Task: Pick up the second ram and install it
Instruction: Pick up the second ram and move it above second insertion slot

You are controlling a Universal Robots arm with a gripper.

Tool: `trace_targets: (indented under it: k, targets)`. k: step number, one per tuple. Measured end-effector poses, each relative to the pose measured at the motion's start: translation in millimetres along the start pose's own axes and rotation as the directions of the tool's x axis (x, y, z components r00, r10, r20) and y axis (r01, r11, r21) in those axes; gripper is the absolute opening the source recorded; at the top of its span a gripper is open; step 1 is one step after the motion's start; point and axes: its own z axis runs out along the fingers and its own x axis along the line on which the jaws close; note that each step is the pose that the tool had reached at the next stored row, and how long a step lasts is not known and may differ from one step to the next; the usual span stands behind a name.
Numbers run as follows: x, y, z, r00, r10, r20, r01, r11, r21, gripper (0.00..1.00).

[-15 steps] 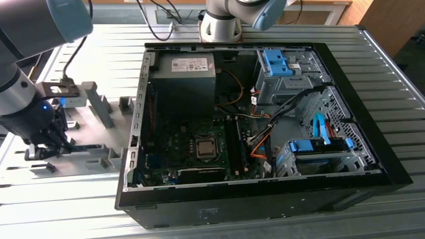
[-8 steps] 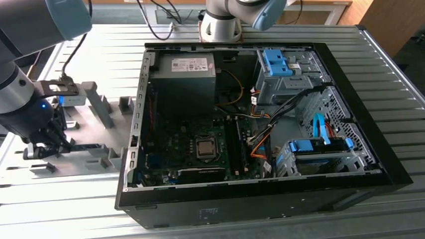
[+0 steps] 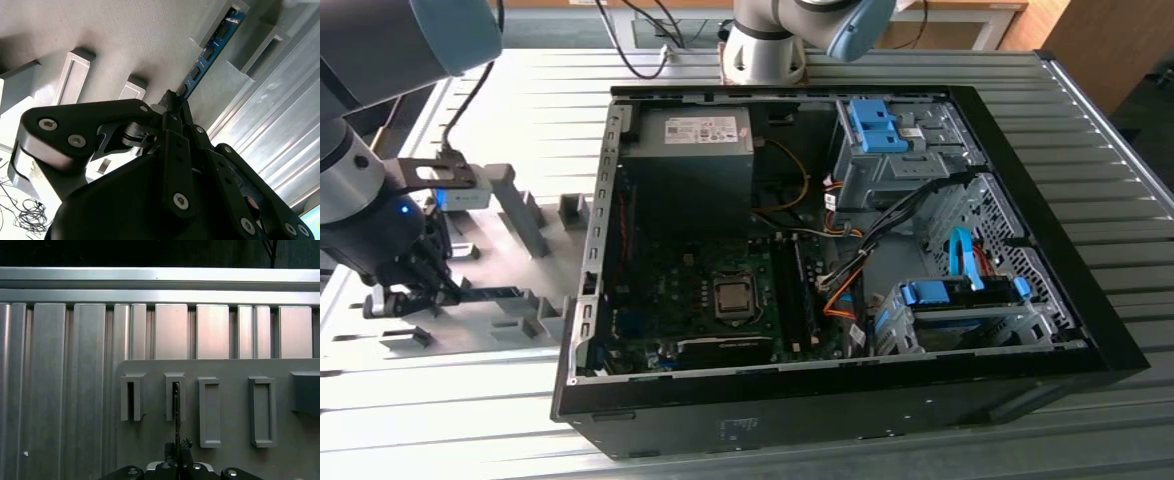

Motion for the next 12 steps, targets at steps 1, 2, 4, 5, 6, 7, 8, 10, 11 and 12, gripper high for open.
trace_targets:
  k: [1, 2, 4, 5, 6, 7, 8, 10, 11, 12]
  targets:
    - [0.0, 0.0, -0.6, 1.0, 0.0, -0.0001, 0.0, 1.0, -0.0001, 0.14]
    - [0.0, 0.0, -1.1, 1.0, 0.0, -0.0001, 0.0, 1.0, -0.0001, 0.14]
    - [0.0, 0.0, -2.1, 1.0, 0.0, -0.0001, 0.0, 1.0, -0.0001, 0.14]
    - [0.0, 0.0, -2.8, 1.0, 0.0, -0.0001, 0.0, 1.0, -0.0001, 0.14]
    - [0.0, 0.0, -3.3, 1.0, 0.0, -0.0001, 0.0, 1.0, -0.0001, 0.14]
    - [0.0, 0.0, -3.8, 1.0, 0.0, -0.0001, 0.0, 1.0, 0.0, 0.14]
    - [0.0, 0.0, -4.3, 1.0, 0.0, 0.0, 0.0, 1.0, 0.0, 0.14]
    - [0.0, 0.0, -5.2, 1.0, 0.0, -0.0001, 0.0, 1.0, -0.0001, 0.14]
    - [0.0, 0.0, -5.6, 1.0, 0.0, -0.0001, 0.0, 1.0, -0.0001, 0.14]
    - [-0.1, 0.1, -6.1, 1.0, 0.0, -0.0001, 0.0, 1.0, -0.0001, 0.14]
